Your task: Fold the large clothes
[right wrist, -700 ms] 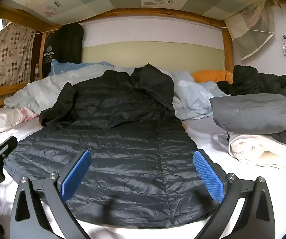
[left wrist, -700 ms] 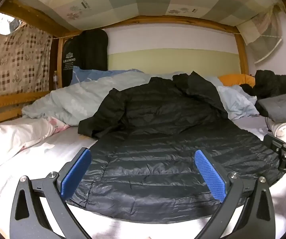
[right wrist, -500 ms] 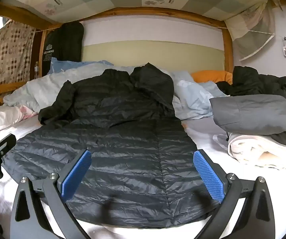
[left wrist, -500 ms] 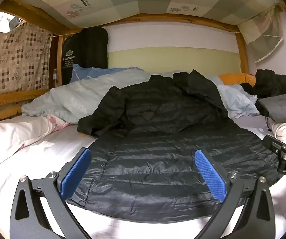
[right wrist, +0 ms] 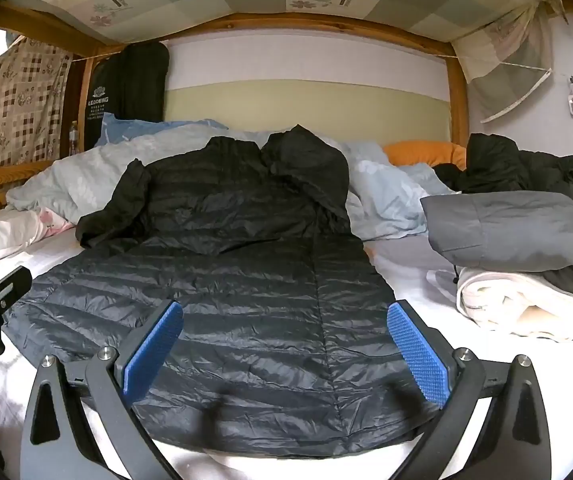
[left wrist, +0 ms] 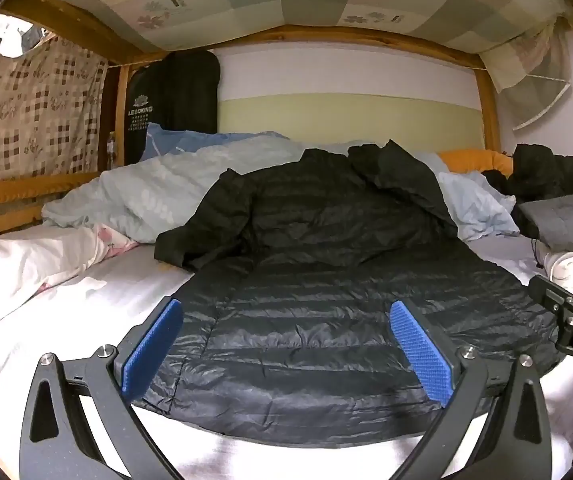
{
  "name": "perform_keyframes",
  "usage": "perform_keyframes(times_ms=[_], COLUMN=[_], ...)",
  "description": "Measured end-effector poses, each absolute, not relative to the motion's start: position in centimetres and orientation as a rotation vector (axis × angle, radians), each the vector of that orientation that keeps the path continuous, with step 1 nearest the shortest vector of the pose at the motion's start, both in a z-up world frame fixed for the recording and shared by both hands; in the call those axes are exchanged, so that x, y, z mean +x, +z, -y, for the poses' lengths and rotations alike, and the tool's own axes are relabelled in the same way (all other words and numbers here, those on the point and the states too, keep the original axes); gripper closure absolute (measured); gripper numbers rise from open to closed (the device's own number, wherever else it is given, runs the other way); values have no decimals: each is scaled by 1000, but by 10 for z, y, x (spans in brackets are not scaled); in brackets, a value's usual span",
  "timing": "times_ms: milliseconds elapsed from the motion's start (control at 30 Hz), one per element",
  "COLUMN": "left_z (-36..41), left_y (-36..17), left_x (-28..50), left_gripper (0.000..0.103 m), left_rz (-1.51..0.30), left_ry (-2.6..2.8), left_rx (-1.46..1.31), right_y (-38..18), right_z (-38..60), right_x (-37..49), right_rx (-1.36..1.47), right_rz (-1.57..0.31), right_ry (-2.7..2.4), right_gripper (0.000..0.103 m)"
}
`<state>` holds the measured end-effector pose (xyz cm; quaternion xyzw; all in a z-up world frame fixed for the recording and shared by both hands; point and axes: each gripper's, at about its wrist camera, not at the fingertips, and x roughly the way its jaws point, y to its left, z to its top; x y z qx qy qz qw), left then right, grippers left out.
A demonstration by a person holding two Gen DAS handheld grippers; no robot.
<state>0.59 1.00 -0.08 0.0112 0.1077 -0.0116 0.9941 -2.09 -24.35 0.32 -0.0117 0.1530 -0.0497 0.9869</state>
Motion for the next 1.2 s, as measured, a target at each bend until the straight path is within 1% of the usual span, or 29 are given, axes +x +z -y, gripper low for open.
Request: perform_keyframes(times_ms=[733, 1200], left_z=[-17, -17], left_y=[-11, -7], left_x=[12, 10], left_gripper=[0, 0], left_rz=[-238, -249], left_ry=[-17, -22], left_rx=[19, 18], right_y=[4, 4], right_z=[242, 242], right_x=[-22, -21], right_rx=[-34, -42], right_rz=[-308, -303], right_ry=[-104, -125], right_gripper=[0, 0])
